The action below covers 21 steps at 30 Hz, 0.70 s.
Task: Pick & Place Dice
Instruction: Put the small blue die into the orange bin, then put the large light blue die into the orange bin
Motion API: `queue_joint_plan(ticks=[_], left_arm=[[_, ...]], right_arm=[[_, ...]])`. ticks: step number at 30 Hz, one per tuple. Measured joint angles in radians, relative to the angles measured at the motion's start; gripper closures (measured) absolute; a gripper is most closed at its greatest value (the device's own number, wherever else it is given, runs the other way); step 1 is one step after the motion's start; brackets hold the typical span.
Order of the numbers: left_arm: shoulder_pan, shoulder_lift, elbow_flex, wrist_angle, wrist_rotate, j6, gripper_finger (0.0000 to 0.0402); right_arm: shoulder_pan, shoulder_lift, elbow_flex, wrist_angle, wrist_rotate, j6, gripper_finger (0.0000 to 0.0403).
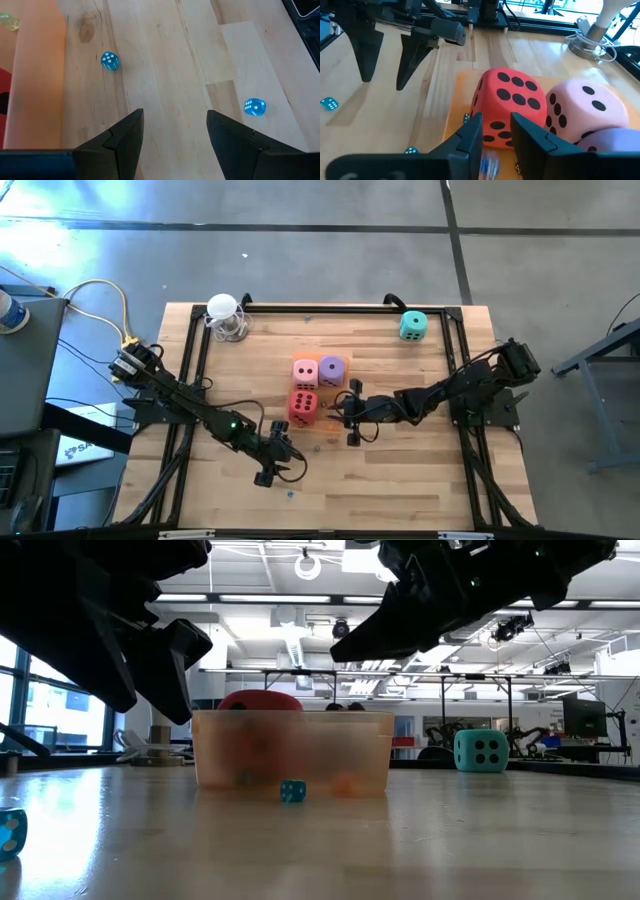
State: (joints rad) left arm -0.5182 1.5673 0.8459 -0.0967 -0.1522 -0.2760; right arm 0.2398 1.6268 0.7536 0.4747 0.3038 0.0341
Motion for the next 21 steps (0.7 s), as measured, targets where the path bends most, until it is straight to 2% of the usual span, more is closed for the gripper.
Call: queue_joint_plan(ticks=[5, 13, 21], left_arm=[[0.0, 0.0, 0.0, 0.0, 0.0, 0.001, 0.0192], [0.0, 0.0, -0.006, 0.0, -0.001, 0.001, 0.0192], [0.0, 0.0, -0.007, 0.0, -0.002, 0.011, 0.0192]], right_arm=[[-0.004, 0.0, 0.0, -0.006, 0.004, 0.069, 0.0277], [-0.004, 0.0, 0.0, -0.002, 0.017, 0.079, 0.02], [0.002, 0.0, 0.0, 0.015, 0.222, 0.126, 0.0104]])
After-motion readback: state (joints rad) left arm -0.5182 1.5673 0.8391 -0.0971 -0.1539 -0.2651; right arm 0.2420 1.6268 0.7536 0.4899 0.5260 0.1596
